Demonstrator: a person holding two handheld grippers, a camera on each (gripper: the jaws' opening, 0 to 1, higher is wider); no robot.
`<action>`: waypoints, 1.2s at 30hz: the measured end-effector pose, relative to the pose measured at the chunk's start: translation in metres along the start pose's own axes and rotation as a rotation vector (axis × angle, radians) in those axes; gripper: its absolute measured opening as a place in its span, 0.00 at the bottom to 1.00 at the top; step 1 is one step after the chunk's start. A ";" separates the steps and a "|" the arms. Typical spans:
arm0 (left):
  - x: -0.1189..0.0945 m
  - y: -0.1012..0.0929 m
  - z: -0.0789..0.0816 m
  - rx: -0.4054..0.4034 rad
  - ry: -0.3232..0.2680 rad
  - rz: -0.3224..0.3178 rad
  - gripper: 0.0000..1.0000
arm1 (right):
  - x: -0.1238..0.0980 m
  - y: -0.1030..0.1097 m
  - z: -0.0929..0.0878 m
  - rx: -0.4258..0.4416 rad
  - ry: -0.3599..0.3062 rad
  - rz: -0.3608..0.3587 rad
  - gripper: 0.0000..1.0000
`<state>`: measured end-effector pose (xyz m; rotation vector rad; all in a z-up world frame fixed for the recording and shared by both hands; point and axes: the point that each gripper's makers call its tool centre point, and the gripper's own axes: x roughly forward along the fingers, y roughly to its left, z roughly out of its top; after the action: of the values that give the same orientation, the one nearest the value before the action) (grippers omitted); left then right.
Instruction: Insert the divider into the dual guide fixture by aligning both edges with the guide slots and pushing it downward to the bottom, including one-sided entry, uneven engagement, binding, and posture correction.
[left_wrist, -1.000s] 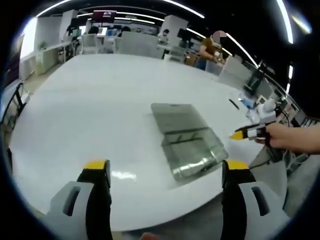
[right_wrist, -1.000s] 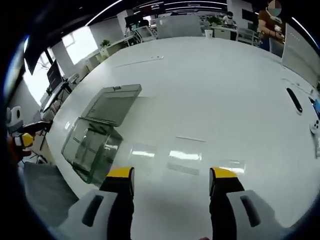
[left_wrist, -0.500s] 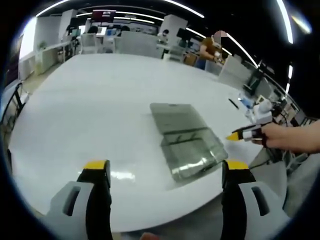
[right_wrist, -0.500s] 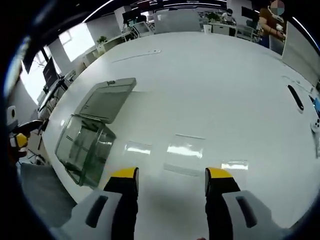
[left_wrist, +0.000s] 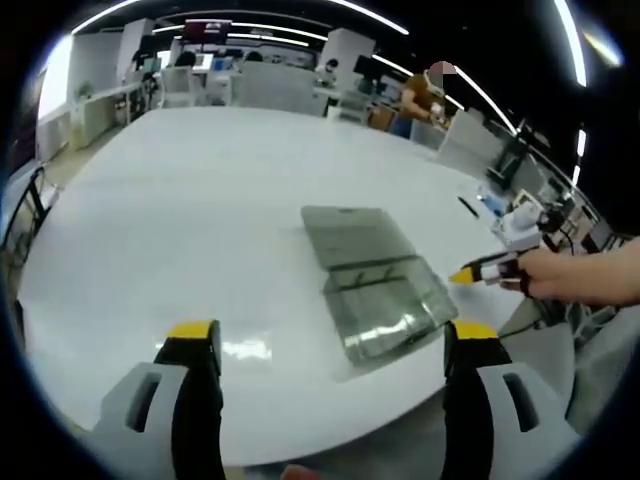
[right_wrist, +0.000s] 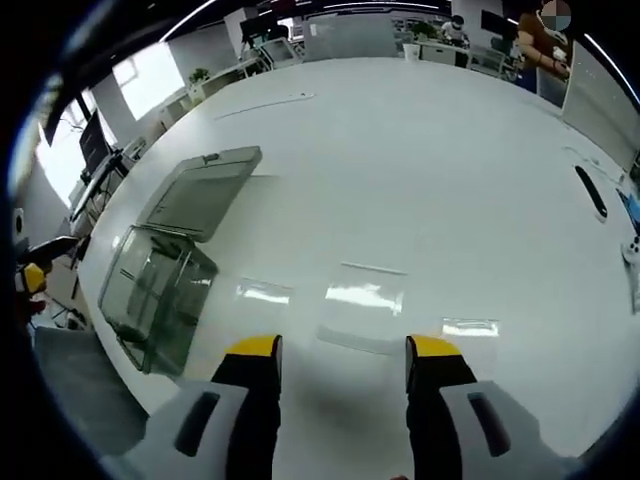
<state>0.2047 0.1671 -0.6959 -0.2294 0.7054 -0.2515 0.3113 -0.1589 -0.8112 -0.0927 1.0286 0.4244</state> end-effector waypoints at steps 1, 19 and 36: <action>0.000 0.000 0.000 0.000 0.000 0.000 0.90 | 0.000 0.000 -0.001 -0.002 0.003 -0.004 0.46; 0.001 -0.001 0.002 -0.001 -0.002 -0.003 0.90 | 0.002 -0.006 0.000 -0.025 0.000 -0.066 0.39; 0.000 0.000 0.003 -0.006 -0.009 -0.002 0.90 | 0.005 -0.009 0.001 -0.024 0.024 -0.138 0.38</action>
<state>0.2065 0.1676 -0.6942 -0.2363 0.6969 -0.2502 0.3179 -0.1653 -0.8156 -0.1894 1.0341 0.3106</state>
